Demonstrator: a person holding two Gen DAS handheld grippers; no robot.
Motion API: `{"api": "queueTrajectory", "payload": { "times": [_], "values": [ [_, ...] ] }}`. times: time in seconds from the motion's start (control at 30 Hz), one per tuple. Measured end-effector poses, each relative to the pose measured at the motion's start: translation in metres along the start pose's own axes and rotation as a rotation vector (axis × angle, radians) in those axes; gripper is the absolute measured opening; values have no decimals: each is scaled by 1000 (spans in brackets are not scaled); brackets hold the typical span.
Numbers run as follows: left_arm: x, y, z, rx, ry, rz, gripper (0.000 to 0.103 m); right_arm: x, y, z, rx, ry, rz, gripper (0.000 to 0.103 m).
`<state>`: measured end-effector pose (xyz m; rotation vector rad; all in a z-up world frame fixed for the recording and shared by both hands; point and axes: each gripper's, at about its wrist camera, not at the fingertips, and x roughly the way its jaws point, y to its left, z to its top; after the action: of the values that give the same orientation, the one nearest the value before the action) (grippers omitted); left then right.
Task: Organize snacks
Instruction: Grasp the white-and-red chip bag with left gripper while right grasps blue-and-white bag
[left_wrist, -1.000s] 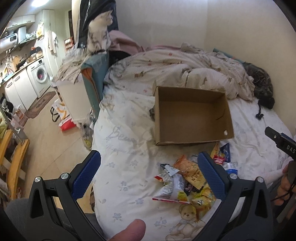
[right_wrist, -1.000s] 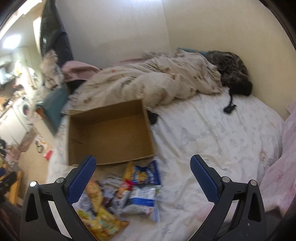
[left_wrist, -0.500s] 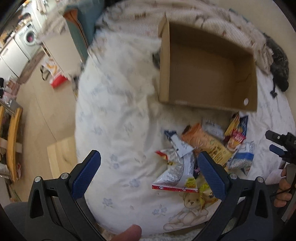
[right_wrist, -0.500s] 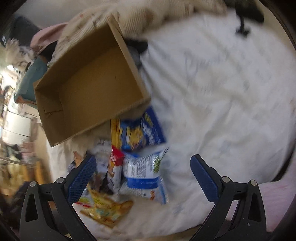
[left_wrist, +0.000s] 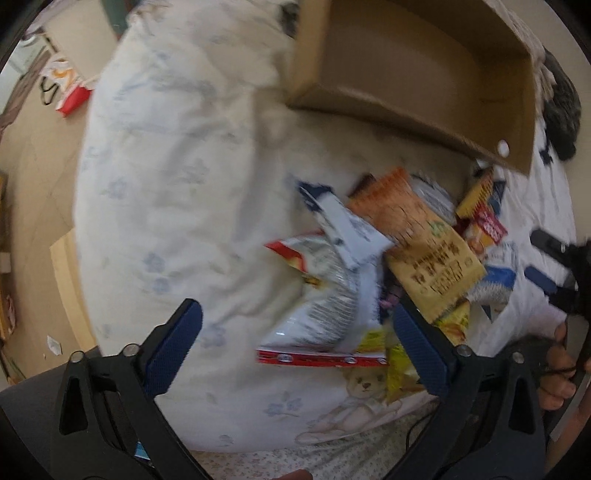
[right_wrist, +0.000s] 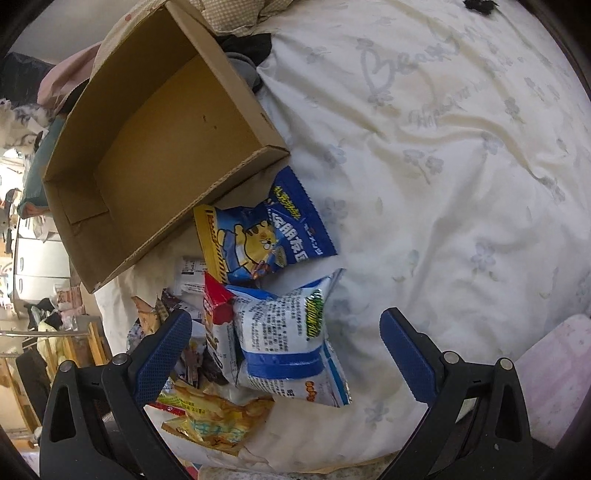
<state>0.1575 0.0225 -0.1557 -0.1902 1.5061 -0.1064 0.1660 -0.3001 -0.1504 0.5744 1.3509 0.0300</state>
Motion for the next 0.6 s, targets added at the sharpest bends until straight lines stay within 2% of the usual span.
{"api": "queueTrajectory", "payload": {
  "times": [0.1, 0.17, 0.23, 0.3, 0.37, 0.43, 0.6],
  "values": [
    [16, -7, 2, -5, 35, -30, 92, 4, 3, 1, -13, 2, -6, 103],
    [24, -10, 3, -9, 38, -48, 83, 6, 5, 2, -14, 8, -8, 103],
    [34, -14, 7, -12, 52, -51, 79, 7, 4, 0, -13, 11, -7, 103],
    [43, -17, 9, -21, 73, -56, 69, 6, 4, 0, -10, 9, -6, 103],
    [47, -16, 7, -37, 76, -64, 54, 4, 2, 2, -9, 4, -4, 103],
    [44, -13, 6, -52, 71, -67, 45, 2, -1, 1, -4, 0, -1, 103],
    [23, -5, -9, -38, 89, -76, 41, -4, -14, 0, 30, -1, 17, 103]
  ]
}}
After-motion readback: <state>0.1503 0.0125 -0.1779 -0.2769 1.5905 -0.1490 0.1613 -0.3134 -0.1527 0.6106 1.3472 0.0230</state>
